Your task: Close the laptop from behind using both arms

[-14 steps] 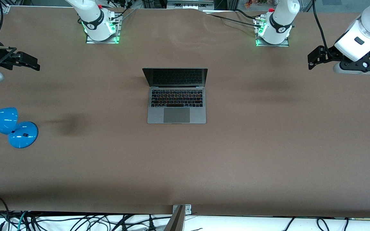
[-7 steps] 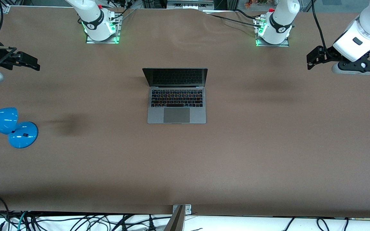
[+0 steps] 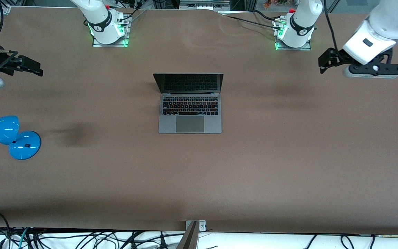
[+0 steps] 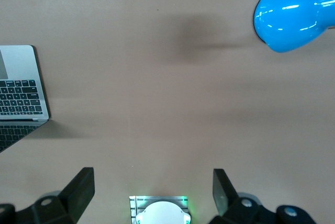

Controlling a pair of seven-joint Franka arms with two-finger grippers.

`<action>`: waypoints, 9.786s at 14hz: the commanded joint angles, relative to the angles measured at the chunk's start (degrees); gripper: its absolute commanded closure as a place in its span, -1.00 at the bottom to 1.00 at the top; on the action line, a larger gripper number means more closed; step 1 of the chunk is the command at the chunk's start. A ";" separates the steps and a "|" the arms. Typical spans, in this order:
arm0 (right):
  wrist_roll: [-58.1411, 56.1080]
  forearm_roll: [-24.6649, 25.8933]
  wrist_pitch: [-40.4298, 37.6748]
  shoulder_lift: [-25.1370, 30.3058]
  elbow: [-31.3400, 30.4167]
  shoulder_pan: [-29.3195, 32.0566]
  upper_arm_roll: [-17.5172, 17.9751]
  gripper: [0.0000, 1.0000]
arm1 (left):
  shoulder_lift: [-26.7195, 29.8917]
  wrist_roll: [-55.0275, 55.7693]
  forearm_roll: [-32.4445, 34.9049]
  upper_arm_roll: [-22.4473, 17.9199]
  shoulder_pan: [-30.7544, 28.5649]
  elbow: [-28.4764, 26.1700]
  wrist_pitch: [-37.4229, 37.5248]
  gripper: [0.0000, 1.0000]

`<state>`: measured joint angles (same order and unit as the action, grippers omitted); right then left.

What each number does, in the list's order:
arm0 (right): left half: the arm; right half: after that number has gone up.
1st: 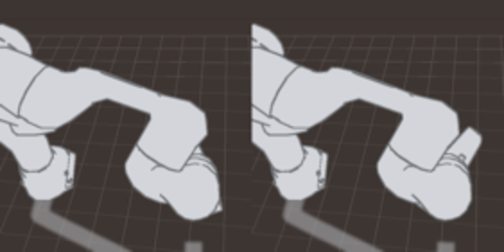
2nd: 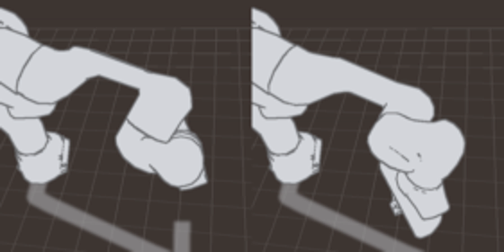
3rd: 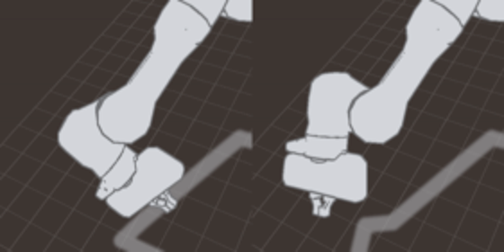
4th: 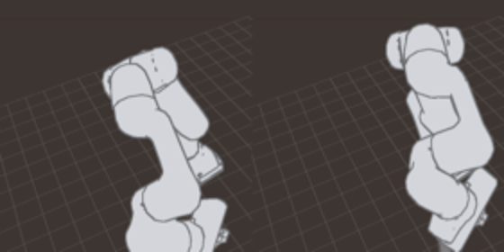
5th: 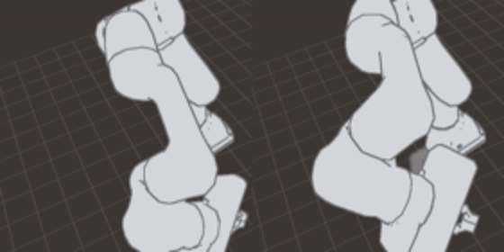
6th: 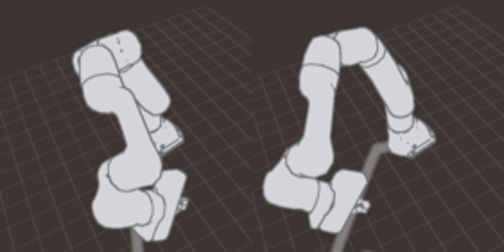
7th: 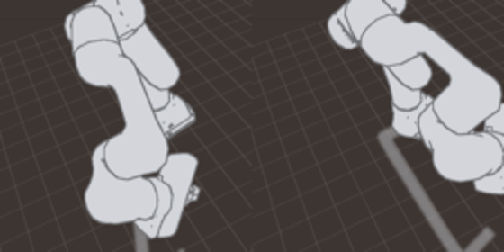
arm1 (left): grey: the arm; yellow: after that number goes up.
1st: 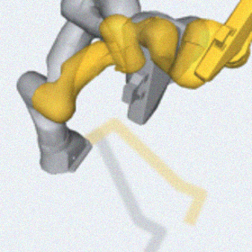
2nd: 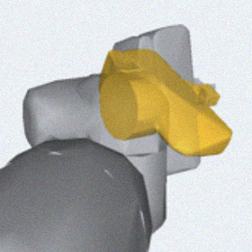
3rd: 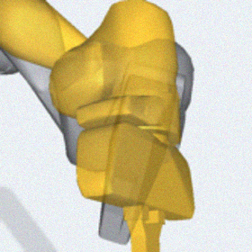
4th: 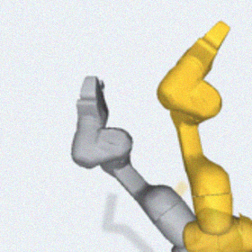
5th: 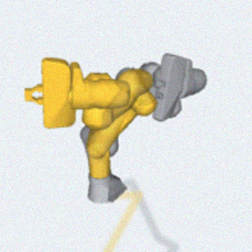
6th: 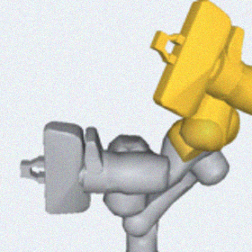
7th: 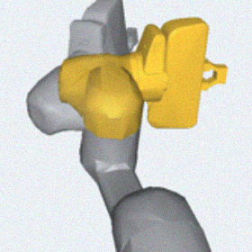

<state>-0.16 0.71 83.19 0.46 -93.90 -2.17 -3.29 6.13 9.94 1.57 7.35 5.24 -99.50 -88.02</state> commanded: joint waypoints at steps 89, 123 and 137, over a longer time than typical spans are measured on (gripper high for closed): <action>18.89 -8.00 35.63 -34.73 -0.84 -21.47 12.34 1.00 | -52.71 52.20 0.01 26.75 3.99 18.81 -16.57 1.00; 23.99 -5.36 23.79 -30.09 7.24 -19.63 6.30 -1.00 | -38.07 41.24 7.14 21.84 2.93 12.86 -11.48 -1.00; 12.03 -4.66 11.38 -16.65 8.83 -14.19 -5.68 -1.00 | -0.78 1.61 -3.68 -1.90 -1.97 -7.29 -4.01 -1.00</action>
<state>12.87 -4.39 95.71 -20.35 -83.99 -17.97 -9.39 1.75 17.52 -0.81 5.75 6.57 -104.59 -92.44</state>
